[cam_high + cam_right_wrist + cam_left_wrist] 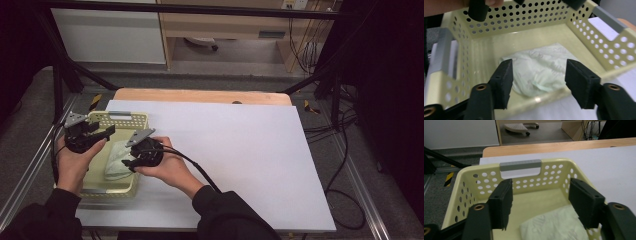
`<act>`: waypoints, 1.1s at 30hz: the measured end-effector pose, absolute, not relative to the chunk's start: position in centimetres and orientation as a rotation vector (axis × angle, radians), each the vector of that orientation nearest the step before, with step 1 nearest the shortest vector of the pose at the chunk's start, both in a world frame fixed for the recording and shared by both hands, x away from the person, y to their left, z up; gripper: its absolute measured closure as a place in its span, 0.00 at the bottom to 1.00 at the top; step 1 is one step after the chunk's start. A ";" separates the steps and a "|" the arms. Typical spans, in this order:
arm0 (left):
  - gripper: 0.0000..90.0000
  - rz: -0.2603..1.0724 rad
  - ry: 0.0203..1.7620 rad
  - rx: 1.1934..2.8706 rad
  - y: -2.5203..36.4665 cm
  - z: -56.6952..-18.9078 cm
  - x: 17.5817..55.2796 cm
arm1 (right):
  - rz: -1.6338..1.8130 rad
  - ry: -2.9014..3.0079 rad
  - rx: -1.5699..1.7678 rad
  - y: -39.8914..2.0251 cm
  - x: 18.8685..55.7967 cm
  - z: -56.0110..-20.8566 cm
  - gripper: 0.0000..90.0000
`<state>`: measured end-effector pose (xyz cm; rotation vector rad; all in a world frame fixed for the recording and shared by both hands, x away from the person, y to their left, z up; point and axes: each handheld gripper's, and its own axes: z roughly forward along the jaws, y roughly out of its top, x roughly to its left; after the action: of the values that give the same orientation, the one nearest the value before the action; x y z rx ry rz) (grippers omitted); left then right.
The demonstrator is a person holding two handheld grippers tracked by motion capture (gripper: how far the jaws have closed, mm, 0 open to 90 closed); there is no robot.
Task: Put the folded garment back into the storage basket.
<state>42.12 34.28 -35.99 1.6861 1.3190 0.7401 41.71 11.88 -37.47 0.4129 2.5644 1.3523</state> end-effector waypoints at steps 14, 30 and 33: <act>0.15 0.699 1.307 1.699 32.6 -36.7 38.3 | 1.392 2.417 0.576 5.0 39.5 -35.1 0.12; 0.09 0.602 1.176 1.695 29.6 -35.9 36.0 | 1.381 2.296 0.734 -1.5 39.4 -34.6 0.04; 0.09 0.603 1.135 1.719 28.7 -36.1 35.6 | 1.358 2.283 0.754 -2.0 39.2 -34.3 0.03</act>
<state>35.62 28.71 -36.06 1.7189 1.1345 0.6028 39.15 -2.01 -34.28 0.7543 2.2834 1.3581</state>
